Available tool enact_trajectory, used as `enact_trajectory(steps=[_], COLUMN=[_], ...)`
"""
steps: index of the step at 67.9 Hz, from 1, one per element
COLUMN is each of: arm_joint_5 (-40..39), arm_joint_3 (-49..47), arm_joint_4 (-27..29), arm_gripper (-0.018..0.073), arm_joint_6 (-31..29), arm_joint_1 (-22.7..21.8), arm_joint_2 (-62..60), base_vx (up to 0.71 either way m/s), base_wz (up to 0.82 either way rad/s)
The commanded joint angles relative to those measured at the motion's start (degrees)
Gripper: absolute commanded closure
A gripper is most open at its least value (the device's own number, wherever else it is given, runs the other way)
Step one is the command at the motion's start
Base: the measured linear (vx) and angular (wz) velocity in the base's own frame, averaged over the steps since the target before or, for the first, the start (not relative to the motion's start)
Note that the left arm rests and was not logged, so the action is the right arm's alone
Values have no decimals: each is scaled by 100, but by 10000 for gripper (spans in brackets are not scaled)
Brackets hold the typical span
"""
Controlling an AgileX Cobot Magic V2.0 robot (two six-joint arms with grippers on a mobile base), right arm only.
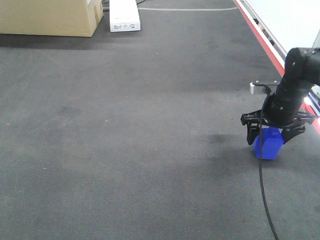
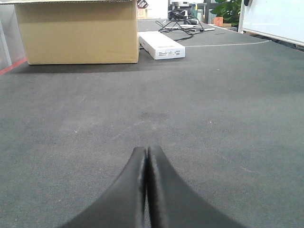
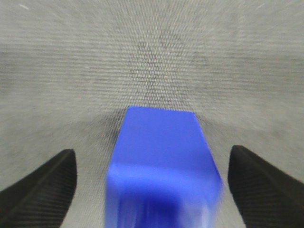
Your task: Pour parts from conveyor to right shelf
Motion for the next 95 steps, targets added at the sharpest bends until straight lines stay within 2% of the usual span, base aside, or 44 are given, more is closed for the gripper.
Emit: enact_trajectory(steps=[1,7,14,22,28,51,61,74,80,95], arm_joint_5=[-2,-25,34,213,246,-152,-1161,-2476,-2913,-3955], arm_joint_3=[-173,-173,-173,-173,-173,-23,1154,2859,3442,4652], arm_joint_4=[2,2,2,-31,2,126,281,611,710,789], arm_gripper=[-13,26,146,368,577,567,565,565,565,565], arm_joint_6=[-52,-52,-29,-29,-34,-46,-53,-522,-695,-699], arm_joint_1=[-39,-39,-51,-51,-51,-51,-51,-51,-51,-51], arm_joint_2=[-254,-236,-236,-236,-236,-788,-1666,-2899,-3462,-4982], base_vx=[0,0,0,0,0,0,0,0,0,0], base_wz=[0,0,0,0,0,0,0,0,0,0])
